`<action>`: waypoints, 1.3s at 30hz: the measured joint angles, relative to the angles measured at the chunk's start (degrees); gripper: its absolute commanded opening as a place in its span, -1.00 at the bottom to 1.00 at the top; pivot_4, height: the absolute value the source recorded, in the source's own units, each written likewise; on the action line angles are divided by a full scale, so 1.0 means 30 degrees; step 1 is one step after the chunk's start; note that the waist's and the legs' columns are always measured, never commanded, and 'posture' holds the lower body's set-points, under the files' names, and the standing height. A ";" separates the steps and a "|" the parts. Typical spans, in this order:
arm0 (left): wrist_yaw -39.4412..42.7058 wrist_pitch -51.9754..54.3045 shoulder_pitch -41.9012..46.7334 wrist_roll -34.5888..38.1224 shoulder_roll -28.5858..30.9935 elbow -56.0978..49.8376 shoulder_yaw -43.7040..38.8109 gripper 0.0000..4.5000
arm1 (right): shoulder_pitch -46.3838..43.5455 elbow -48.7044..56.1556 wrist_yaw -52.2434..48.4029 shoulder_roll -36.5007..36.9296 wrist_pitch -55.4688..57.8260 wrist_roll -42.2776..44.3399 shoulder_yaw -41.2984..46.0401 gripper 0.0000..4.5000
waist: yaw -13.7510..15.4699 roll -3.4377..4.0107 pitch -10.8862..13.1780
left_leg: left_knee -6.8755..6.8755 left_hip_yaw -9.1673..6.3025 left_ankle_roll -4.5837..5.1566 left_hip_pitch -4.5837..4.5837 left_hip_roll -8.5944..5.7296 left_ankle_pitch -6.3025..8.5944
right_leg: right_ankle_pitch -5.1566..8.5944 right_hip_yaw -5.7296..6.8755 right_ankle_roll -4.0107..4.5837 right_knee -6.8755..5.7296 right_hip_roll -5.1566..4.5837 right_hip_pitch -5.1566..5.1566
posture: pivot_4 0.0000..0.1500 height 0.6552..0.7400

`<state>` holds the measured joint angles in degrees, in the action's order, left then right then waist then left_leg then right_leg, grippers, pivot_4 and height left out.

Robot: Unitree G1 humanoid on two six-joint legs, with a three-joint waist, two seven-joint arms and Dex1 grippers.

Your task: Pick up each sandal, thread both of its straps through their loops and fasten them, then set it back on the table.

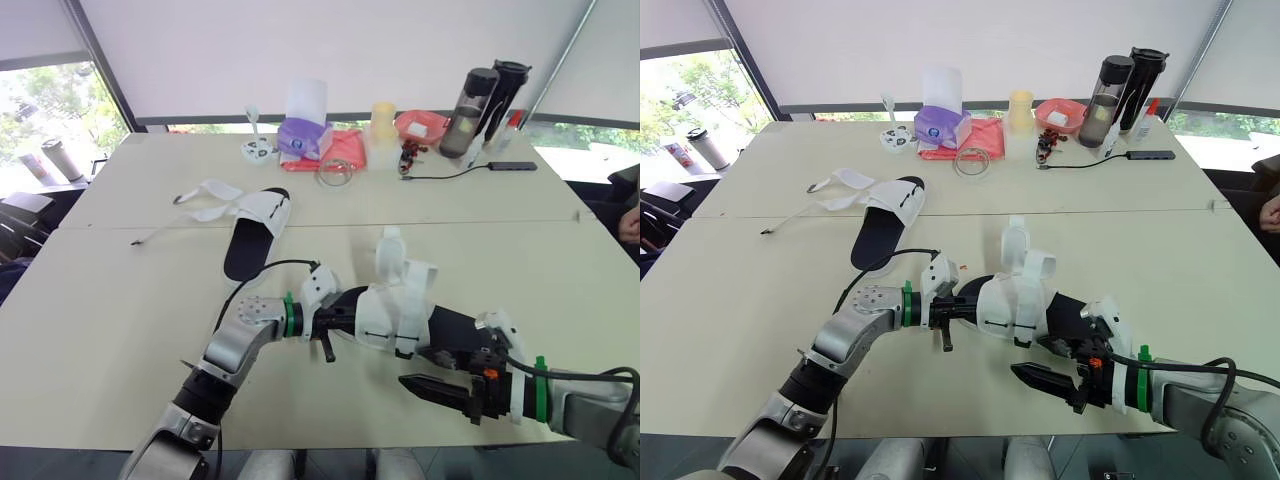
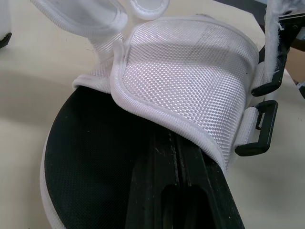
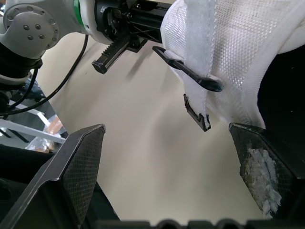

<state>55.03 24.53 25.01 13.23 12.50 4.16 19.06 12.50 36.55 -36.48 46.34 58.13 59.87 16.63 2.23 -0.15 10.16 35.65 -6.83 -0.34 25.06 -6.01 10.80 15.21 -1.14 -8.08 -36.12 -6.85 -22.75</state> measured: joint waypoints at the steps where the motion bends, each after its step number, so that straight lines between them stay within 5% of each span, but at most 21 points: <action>1: 0.0000 0.0047 -0.0003 0.0003 -0.0001 -0.0038 0.0002 -1.00 | -0.0137 -0.0099 -0.0027 -0.0087 0.0030 0.0127 -0.0102 0.98 | 0.0007 0.0000 0.0000 | 0.0000 0.0000 0.0000 0.0000 0.0000 0.0000 | 0.0000 0.0000 0.0000 0.0000 0.0000 0.0000 | 1.00 1.00; 3: -0.0001 0.0107 -0.0014 0.0004 0.0004 -0.0078 -0.0003 -1.00 | -0.0462 -0.0272 -0.0046 -0.0172 0.0074 0.0418 -0.0307 0.98 | 0.0002 -0.0002 0.0001 | 0.0000 0.0001 0.0000 0.0000 -0.0001 0.0000 | 0.0000 -0.0002 0.0000 0.0001 -0.0002 0.0001 | 1.00 1.00; 6: -0.0015 0.0142 -0.0042 0.0006 0.0027 -0.0085 -0.0013 -1.00 | -0.1204 -0.0858 0.0209 -0.1065 0.0140 0.0716 -0.0893 0.62 | -0.0009 -0.0005 0.0002 | 0.0001 -0.0006 0.0000 0.0000 0.0002 0.0000 | 0.0000 0.0002 0.0001 0.0000 0.0002 -0.0001 | 1.00 1.00; 13: -0.0058 0.0309 -0.0129 0.0002 0.0045 -0.0206 -0.0017 -1.00 | -0.1543 -0.1257 0.0856 -0.1477 0.0465 0.0954 -0.1200 -0.98 | 0.0010 -0.0001 -0.0001 | -0.0014 -0.0005 0.0002 0.0001 -0.0003 0.0002 | 0.0002 -0.0001 0.0002 0.0005 -0.0002 -0.0007 | 1.00 1.00; 27: -0.0210 0.0364 -0.0254 -0.0005 0.0049 -0.0450 0.0022 -1.00 | 0.2592 0.0736 -0.1235 0.1247 0.0775 -0.0107 -0.3127 -0.98 | 0.0005 0.0001 -0.0003 | -0.0015 -0.0001 0.0000 0.0001 0.0000 0.0004 | 0.0004 0.0001 0.0003 0.0008 -0.0004 -0.0004 | 1.00 1.00; 39: -0.0225 0.0306 -0.0247 -0.0031 -0.0025 -0.0356 0.0084 -1.00 | 0.3844 0.2045 -0.1571 0.1239 -0.0227 0.0218 -0.3027 -0.98 | 0.0039 -0.0004 -0.0003 | -0.0011 -0.0002 0.0000 0.0002 0.0000 0.0009 | 0.0008 0.0001 0.0006 0.0020 -0.0009 0.0005 | 1.00 1.00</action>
<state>54.36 25.45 24.27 13.13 12.42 3.09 19.31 24.03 42.68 -41.20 50.06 57.45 60.52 7.55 2.34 -0.16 10.16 35.61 -6.83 -0.34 25.06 -6.01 10.82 15.23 -1.14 -8.06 -36.06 -6.87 -22.73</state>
